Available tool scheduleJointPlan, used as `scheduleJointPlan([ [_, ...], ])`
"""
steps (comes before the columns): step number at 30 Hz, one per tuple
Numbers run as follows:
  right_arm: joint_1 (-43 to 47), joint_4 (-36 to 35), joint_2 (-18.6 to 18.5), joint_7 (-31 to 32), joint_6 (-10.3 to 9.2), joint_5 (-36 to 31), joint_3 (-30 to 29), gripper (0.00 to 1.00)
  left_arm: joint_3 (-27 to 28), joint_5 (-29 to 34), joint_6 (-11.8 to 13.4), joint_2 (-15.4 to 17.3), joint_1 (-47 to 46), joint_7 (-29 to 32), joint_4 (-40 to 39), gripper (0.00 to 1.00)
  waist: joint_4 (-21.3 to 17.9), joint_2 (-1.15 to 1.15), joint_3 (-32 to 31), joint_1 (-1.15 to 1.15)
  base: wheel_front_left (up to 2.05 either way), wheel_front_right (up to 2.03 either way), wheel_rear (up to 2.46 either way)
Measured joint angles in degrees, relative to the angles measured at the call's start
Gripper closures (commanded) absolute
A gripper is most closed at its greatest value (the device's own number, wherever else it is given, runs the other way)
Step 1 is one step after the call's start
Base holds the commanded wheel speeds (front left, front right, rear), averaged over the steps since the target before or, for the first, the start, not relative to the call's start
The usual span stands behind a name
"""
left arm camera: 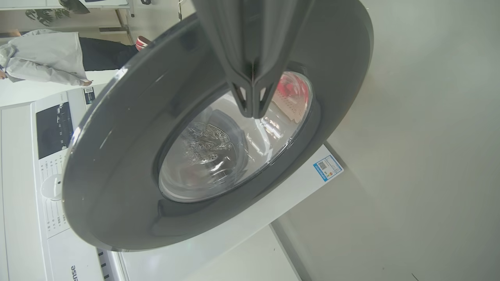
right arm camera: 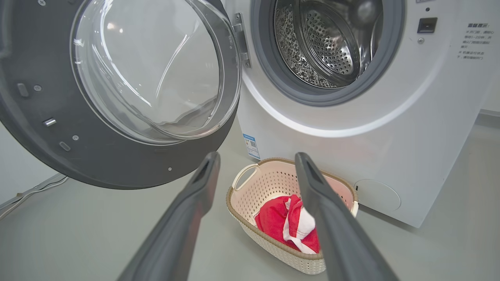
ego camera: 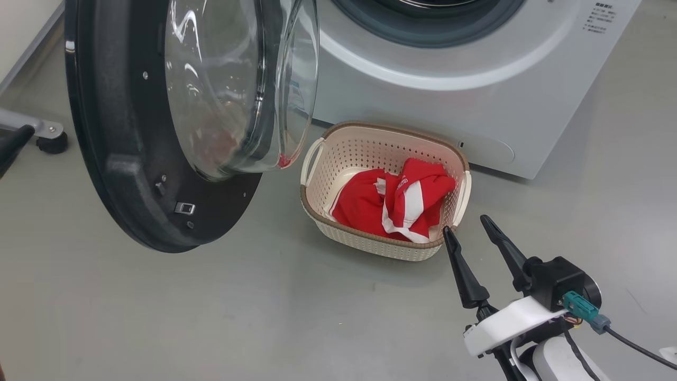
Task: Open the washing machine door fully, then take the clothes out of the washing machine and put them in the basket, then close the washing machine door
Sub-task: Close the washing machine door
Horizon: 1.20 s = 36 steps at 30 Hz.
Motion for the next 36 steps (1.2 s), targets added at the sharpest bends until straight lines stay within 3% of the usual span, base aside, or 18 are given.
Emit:
scheduleJointPlan([
  [8,0.1,0.1,0.2,-0.4,-0.09,0.2,0.0,0.0,-8.0,7.3,0.0,2.5,8.5,-8.9,-13.5,1.0,1.4,0.0,-0.5,0.0,0.0,0.0,0.0],
  [16,0.1,0.7,0.9,-0.5,-0.04,0.3,0.8,0.0,-12.0,14.5,0.0,4.9,20.1,-22.5,-22.0,1.0,2.0,0.0,-1.4,0.0,0.0,0.0,0.0],
  [25,0.4,1.4,1.2,-1.0,-0.02,0.8,0.8,0.0,-14.6,24.6,0.0,4.6,29.3,-42.9,-25.0,1.0,1.8,0.0,-2.1,0.0,0.0,0.0,0.0],
  [34,1.0,1.6,1.6,-1.3,0.1,0.8,1.1,0.0,-20.4,33.2,-0.2,6.7,34.8,-57.4,-25.4,1.0,1.4,0.0,-2.7,0.0,0.0,0.0,0.0],
  [35,1.0,1.6,1.6,-1.3,0.11,0.8,1.1,0.0,-20.7,33.7,-0.2,6.9,35.1,-58.7,-25.2,0.71,1.3,0.0,-2.7,0.0,0.0,0.0,0.0],
  [36,1.0,1.7,1.7,-1.3,0.11,0.8,1.1,0.0,-21.1,34.3,-0.2,7.1,35.4,-59.9,-24.9,0.0,1.3,0.0,-2.8,0.0,0.0,0.0,0.0],
])
